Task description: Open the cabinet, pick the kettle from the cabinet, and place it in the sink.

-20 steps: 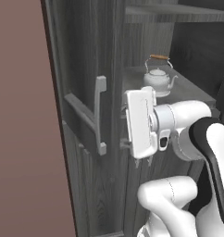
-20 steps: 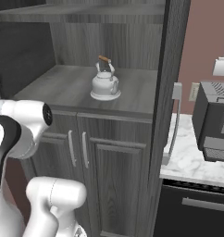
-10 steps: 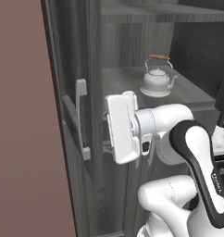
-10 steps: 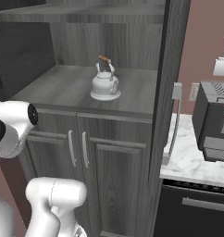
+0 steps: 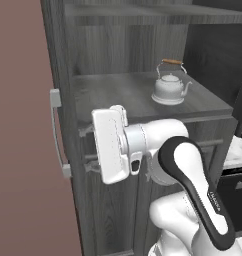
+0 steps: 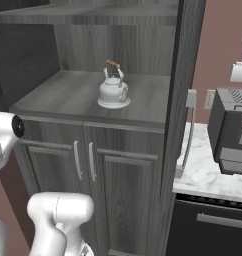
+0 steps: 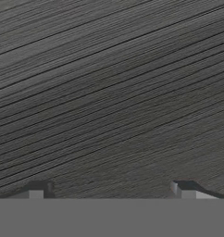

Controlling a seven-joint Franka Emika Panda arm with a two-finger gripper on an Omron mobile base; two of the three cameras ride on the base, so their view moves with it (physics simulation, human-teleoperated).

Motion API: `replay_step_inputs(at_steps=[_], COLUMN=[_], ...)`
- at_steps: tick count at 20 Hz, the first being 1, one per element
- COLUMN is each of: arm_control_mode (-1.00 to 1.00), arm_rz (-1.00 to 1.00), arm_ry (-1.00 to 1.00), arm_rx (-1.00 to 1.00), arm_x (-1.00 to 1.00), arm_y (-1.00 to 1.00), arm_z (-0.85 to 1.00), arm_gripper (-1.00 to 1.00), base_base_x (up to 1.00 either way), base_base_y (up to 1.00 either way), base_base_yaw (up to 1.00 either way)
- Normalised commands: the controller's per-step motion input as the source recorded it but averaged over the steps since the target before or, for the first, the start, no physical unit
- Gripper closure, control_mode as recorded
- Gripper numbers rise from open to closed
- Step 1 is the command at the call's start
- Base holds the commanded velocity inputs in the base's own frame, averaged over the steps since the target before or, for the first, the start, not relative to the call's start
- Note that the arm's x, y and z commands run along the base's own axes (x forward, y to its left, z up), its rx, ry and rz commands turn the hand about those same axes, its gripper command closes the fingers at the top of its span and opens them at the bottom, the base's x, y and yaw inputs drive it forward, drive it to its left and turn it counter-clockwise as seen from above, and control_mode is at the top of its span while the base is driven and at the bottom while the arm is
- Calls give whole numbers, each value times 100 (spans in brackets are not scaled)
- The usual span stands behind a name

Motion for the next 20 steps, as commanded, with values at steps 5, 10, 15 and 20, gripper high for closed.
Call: replay_step_inputs(at_steps=[5,10,15,20], arm_control_mode=[-100,-100,-100,-100], arm_rz=[0,0,0,0], arm_ry=[0,0,0,0], arm_rx=[0,0,0,0], arm_x=[13,17,13,4], arm_y=[35,16,-17,-45], arm_z=[-10,-3,-1,-1], arm_gripper=[-100,-100,-100,-100], base_base_x=[0,0,0,0], base_base_y=[0,0,0,0], base_base_yaw=[0,0,0,0])
